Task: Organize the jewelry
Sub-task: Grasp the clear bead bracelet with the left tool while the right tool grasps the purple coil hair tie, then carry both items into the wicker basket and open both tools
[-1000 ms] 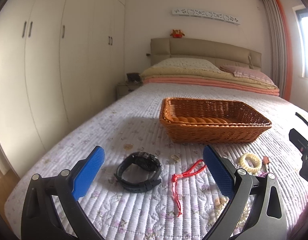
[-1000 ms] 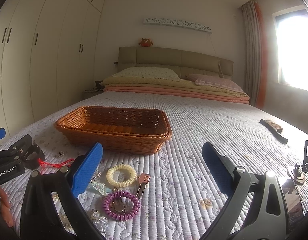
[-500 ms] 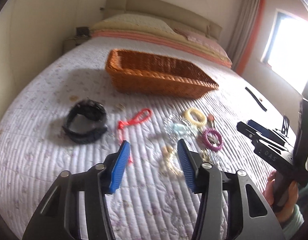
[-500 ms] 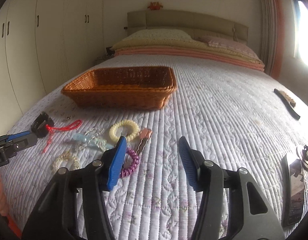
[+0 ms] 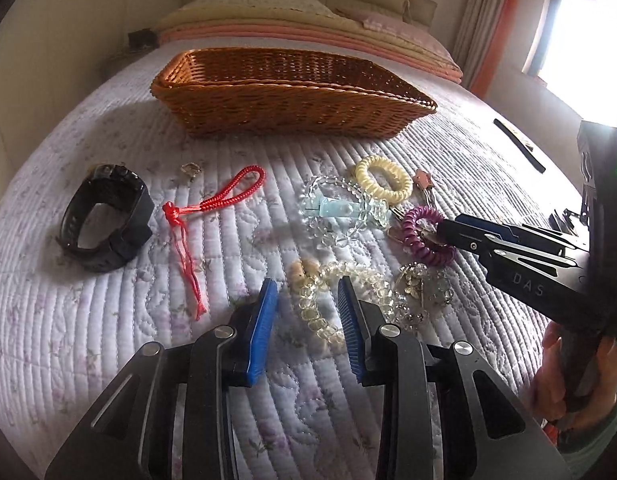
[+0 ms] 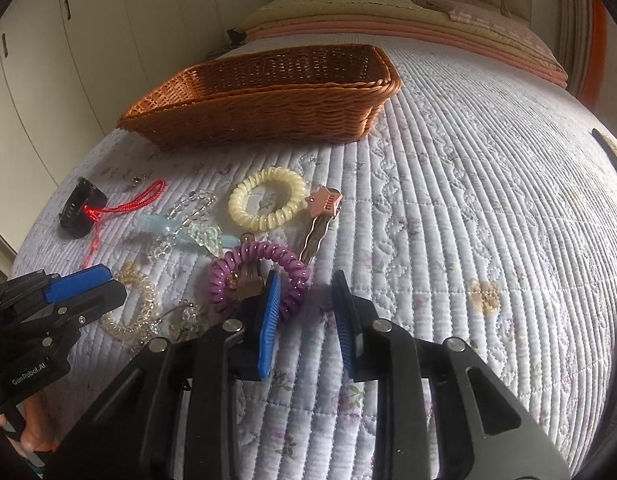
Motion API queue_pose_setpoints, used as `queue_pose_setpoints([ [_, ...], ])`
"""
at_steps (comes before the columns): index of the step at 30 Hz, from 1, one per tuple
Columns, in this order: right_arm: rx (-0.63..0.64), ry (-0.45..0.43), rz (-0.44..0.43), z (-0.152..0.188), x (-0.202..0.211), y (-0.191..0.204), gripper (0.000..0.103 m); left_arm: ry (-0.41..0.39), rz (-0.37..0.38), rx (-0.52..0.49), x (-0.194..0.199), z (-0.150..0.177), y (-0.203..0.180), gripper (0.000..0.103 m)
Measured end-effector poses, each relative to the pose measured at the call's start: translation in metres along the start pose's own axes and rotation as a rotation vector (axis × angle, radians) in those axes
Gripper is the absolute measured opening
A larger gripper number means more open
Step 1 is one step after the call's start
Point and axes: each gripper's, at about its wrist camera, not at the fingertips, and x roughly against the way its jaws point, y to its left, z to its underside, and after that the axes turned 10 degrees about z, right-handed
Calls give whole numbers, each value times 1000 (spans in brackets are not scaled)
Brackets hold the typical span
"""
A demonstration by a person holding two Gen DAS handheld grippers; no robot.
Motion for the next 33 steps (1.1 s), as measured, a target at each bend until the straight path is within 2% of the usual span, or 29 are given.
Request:
queue_pose_setpoints([
  [1, 15, 1, 11, 1, -1, 3, 19, 0, -8, -6, -2, 0, -3, 28],
  [2, 27, -3, 12, 1, 0, 6, 11, -2, -26, -10, -1, 0, -4, 24],
  [4, 49, -21, 21, 2, 4, 10, 9, -2, -64, -20, 1, -1, -3, 9],
  [9, 47, -75, 18, 5, 17, 9, 9, -34, -35, -7, 15, -1, -1, 7],
  [12, 32, -109, 4, 1, 31, 6, 9, -104, -13, -9, 35, -7, -5, 7],
  [17, 21, -180, 0, -16, 53, 4, 9, -188, -27, -41, 59, -27, -16, 7],
  [21, 3, -245, -21, -46, 68, 3, 9, -236, -35, -68, 68, -61, -19, 7],
  [26, -4, -314, -7, -111, 63, 5, 9, -283, -71, -79, 60, -122, -12, 7],
  [29, -9, -285, -20, -153, 39, 7, 9, -272, -91, -80, 41, -160, -3, 7],
  [33, -5, -181, -16, -189, -10, 8, 9, -193, -98, -79, -3, -201, 9, 7],
])
